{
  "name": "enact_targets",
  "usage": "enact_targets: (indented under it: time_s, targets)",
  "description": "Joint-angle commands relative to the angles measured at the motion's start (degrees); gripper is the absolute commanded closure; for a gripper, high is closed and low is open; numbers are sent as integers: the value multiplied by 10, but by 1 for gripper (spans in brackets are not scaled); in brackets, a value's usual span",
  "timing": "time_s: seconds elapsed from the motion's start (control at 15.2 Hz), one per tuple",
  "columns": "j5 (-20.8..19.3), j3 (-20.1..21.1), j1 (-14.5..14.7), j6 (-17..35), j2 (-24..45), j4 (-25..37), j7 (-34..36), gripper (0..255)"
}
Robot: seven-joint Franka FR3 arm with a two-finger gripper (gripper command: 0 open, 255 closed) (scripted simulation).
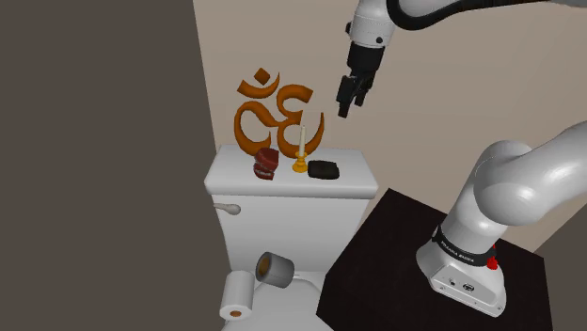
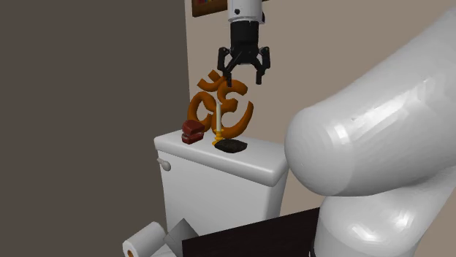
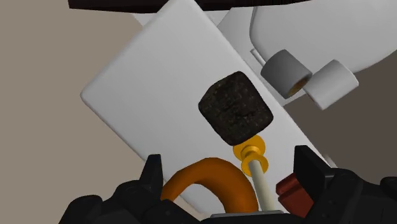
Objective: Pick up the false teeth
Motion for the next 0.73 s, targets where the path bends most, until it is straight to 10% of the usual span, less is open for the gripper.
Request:
enact_targets:
  time_s: [0.0, 0.66]
  targets:
    - [10, 19, 1, 26, 29, 0, 35, 0]
    - [16, 107, -5, 140, 226, 68, 208, 0]
